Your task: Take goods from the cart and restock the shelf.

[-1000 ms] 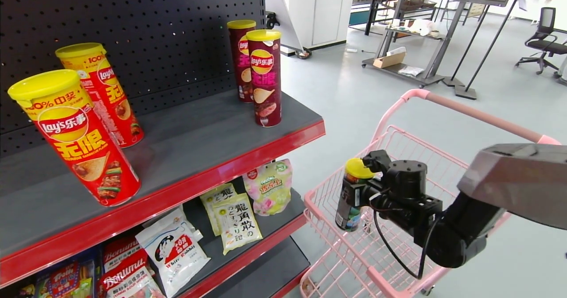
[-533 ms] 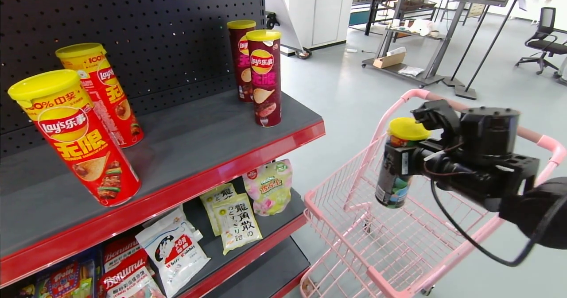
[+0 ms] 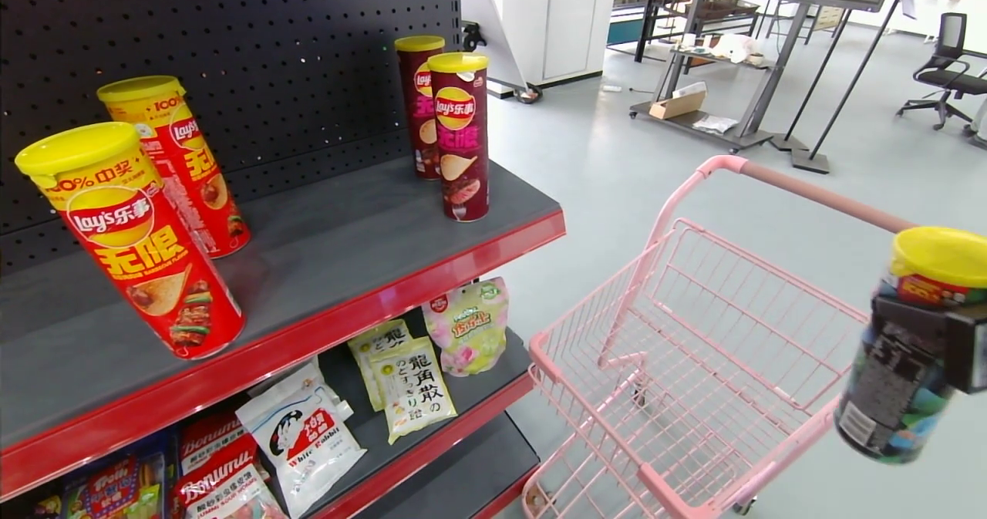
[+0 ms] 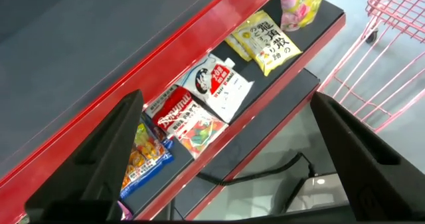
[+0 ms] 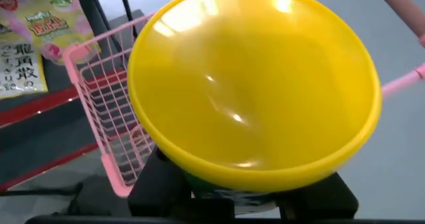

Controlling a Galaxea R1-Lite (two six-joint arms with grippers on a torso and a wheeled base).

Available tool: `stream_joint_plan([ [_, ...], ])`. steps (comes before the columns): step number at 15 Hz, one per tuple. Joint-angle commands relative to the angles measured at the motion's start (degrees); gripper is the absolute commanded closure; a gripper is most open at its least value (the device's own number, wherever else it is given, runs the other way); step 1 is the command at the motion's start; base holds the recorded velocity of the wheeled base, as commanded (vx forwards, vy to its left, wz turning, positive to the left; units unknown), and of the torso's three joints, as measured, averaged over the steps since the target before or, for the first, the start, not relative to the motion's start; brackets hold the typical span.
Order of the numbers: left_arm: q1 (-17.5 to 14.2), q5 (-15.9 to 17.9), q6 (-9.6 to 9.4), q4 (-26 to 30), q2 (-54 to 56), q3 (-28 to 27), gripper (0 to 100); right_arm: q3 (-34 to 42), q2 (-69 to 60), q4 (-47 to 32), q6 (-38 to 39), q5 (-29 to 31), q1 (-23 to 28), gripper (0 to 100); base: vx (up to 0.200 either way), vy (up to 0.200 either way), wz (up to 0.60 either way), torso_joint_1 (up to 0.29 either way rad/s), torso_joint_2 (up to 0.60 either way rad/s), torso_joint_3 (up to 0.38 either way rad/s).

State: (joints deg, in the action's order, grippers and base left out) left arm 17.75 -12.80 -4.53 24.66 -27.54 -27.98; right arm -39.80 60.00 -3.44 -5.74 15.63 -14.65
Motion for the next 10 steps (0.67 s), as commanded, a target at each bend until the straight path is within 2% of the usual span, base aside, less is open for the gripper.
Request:
stream_joint_plan([
  [1, 0.09, 0.06, -0.04, 0.04, -0.41, 0.12, 0, 0.69, -9.64, -3.68, -0.15, -0.07, 3.40, 100, 0.000, 0.000, 0.00, 0.000, 0.00, 0.000],
  [3, 0.18, 0.14, -0.21, -0.14, -0.76, 0.20, 0, 1.66, -9.99, -3.59, -0.23, -0.16, 7.27, 100, 0.000, 0.000, 0.00, 0.000, 0.00, 0.000],
  [7, 0.18, 0.14, -0.21, -0.23, -0.50, 0.20, 0, 5.88, -13.16, -3.51, -0.59, 0.02, 7.45, 100, 0.000, 0.000, 0.00, 0.000, 0.00, 0.000],
  [10, 0.18, 0.14, -0.21, -0.23, -0.15, 0.20, 0, 6.23, -13.95, -3.68, -1.38, 0.02, 7.53, 100, 0.000, 0.000, 0.00, 0.000, 0.00, 0.000],
])
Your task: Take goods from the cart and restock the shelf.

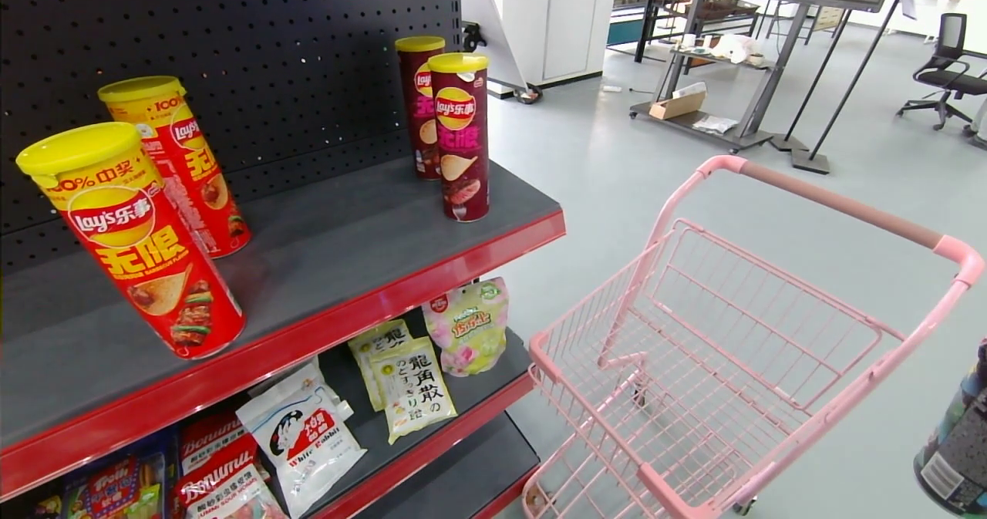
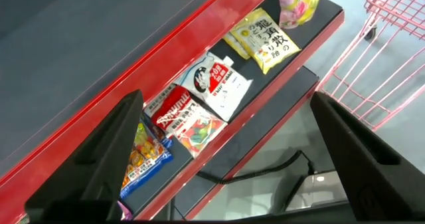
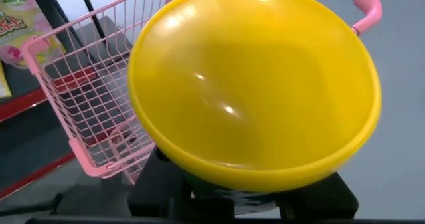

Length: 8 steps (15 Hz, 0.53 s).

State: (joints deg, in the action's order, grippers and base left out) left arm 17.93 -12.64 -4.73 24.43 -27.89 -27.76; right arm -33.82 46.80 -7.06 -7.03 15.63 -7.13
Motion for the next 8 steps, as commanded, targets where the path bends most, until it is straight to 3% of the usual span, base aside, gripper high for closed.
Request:
stream_joint_plan([
  [1, 0.00, -0.10, -0.02, 0.00, 0.21, -0.02, 0, 0.24, -0.66, 0.03, -0.09, 0.10, 0.01, 100, 0.000, 0.000, 0.00, 0.000, 0.00, 0.000],
  [3, 0.00, -0.10, -0.10, 0.00, 0.21, 0.07, 0, 0.24, -0.66, 0.03, -0.09, 0.10, 0.01, 100, 0.000, 0.000, 0.00, 0.043, -0.09, -0.060],
  [8, 0.00, -0.10, -0.10, 0.00, 0.29, 0.07, 0, 0.15, 0.66, 0.20, -0.17, 0.02, 0.01, 100, 0.000, 0.000, 0.00, 0.170, -0.45, -0.264],
])
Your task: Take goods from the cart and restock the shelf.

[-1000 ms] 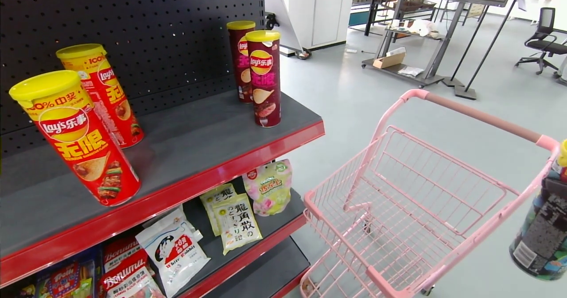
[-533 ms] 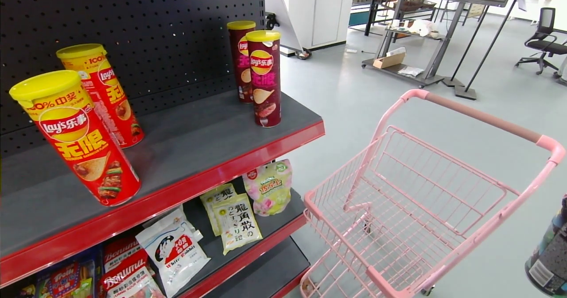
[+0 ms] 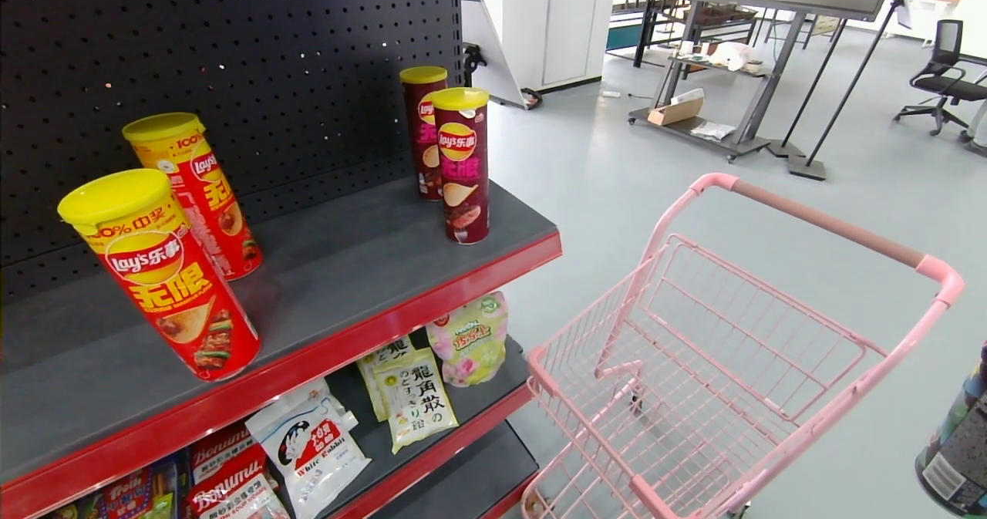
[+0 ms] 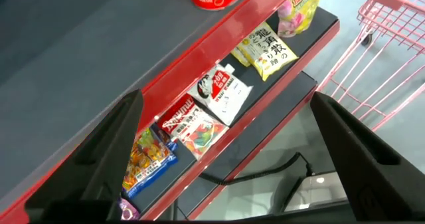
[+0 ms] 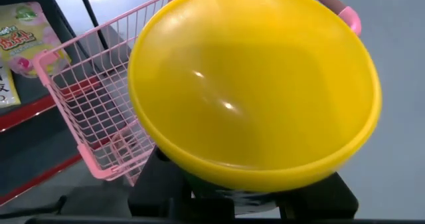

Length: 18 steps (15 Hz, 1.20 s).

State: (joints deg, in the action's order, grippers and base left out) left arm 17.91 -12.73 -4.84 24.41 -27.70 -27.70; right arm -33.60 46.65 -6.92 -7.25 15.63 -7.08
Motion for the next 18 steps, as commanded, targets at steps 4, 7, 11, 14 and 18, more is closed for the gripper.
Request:
stream_joint_plan([
  [4, 0.02, -0.02, 0.01, 0.03, 0.01, 0.01, 0, -0.06, 1.77, 0.16, -0.39, -0.07, -0.12, 100, 0.000, 0.000, 0.00, 0.168, -0.39, -0.228],
  [7, 0.02, -0.02, 0.01, 0.03, 0.01, 0.01, 0, -0.15, 2.39, 0.16, -0.39, -0.16, -0.12, 100, 0.000, 0.000, 0.00, 0.155, -0.38, -0.214],
  [11, 0.02, -0.02, 0.01, 0.03, 0.01, 0.10, 0, 0.02, 2.48, 0.07, -0.39, -0.07, -0.04, 100, 0.000, 0.000, 0.15, 0.101, -0.23, -0.123],
  [14, 0.02, -0.02, 0.01, 0.03, 0.10, 0.10, 0, 0.11, 2.65, 0.07, -0.39, -0.07, -0.12, 100, 0.000, 0.000, 0.60, 0.014, -0.02, -0.009],
  [18, 0.02, -0.02, 0.01, 0.03, 0.36, 0.10, 0, 0.46, 2.65, 0.16, -0.39, -0.07, -0.12, 100, 0.000, 0.000, 0.60, 0.010, 0.00, 0.001],
])
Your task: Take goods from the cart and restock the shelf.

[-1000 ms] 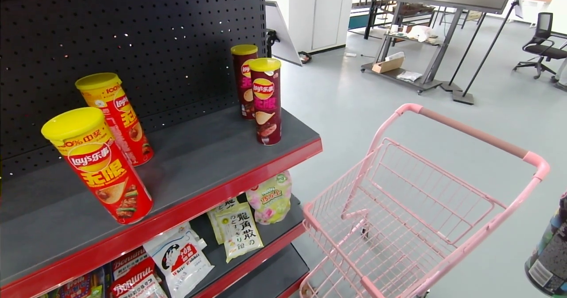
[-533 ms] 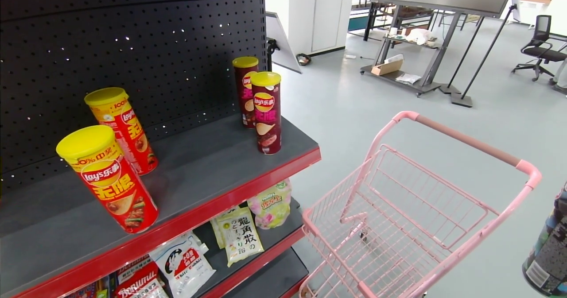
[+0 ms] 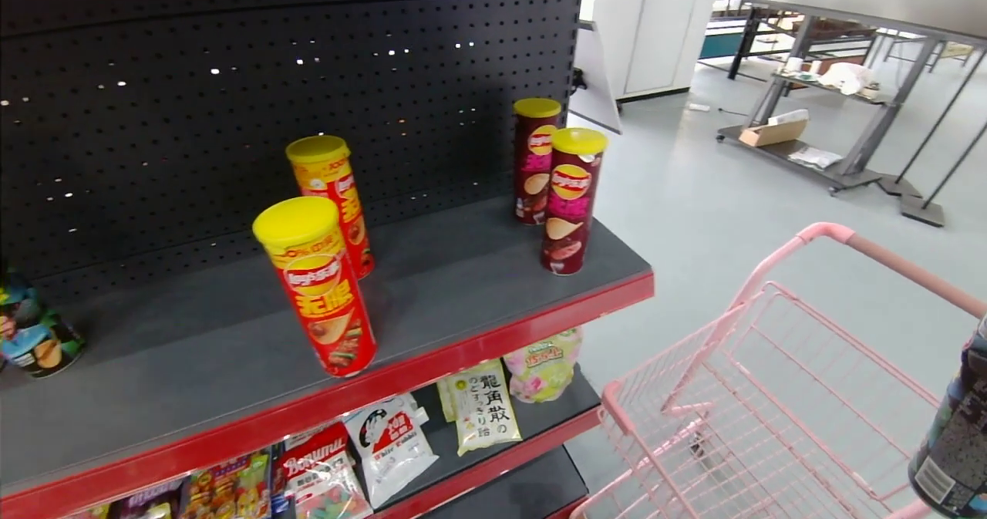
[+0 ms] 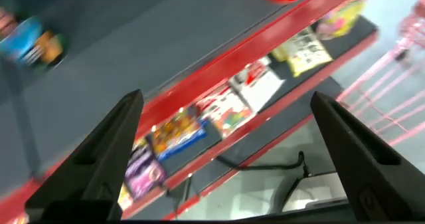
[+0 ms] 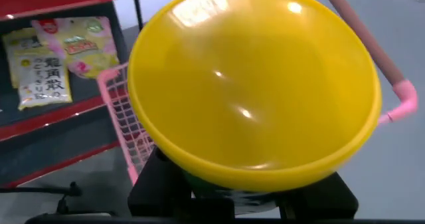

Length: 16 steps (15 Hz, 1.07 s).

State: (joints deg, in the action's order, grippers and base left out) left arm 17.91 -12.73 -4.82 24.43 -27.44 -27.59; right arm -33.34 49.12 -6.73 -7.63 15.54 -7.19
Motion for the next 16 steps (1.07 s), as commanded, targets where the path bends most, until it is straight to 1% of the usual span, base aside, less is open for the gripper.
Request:
stream_joint_plan([
  [1, 0.02, -0.02, -0.02, 0.00, 0.19, -0.01, 0, 0.65, -0.25, -0.04, -0.10, 0.01, -0.10, 100, 0.000, 0.000, 0.60, 0.002, 0.00, 0.002],
  [3, 0.02, -0.02, -0.02, 0.00, 0.28, -0.01, 0, 1.44, -0.78, -0.04, -0.02, 0.01, -0.19, 100, 0.000, 0.000, 0.60, 0.000, 0.00, 0.002],
  [6, 0.02, -0.02, -0.02, 0.00, 0.90, -0.01, 0, 2.23, -3.94, -0.04, 0.16, -0.07, -0.10, 100, 0.000, 0.000, 0.00, 0.000, 0.00, 0.000],
  [8, 0.02, -0.11, -0.11, 0.00, 1.51, 0.43, 0, 5.13, -7.63, -0.13, 0.25, -0.07, -0.01, 100, 0.000, 0.000, 0.00, 0.000, 0.00, 0.000],
  [10, 0.02, -0.19, -0.11, 0.00, 1.43, 0.52, 0, 6.01, -8.42, -0.21, 0.25, -0.07, -0.01, 100, 0.000, 0.000, 0.00, 0.000, 0.00, 0.000],
  [11, 0.02, -0.19, -0.11, 0.00, 1.51, 0.52, 0, 6.01, -8.42, -0.21, 0.25, -0.07, 0.07, 100, 0.000, 0.200, 0.00, 0.012, 0.00, -0.002],
  [14, 0.02, -0.28, -0.19, 0.00, 1.60, 0.52, 0, 6.10, -7.98, -0.21, 0.25, -0.07, 0.07, 100, -0.200, 0.200, 0.00, 0.004, 0.00, 0.004],
  [16, 0.02, -0.28, -0.19, -0.08, 1.69, 0.52, 0, 6.10, -7.98, -0.21, 0.25, -0.07, 0.07, 100, 0.000, 0.200, 0.00, 0.015, 0.01, -0.002],
])
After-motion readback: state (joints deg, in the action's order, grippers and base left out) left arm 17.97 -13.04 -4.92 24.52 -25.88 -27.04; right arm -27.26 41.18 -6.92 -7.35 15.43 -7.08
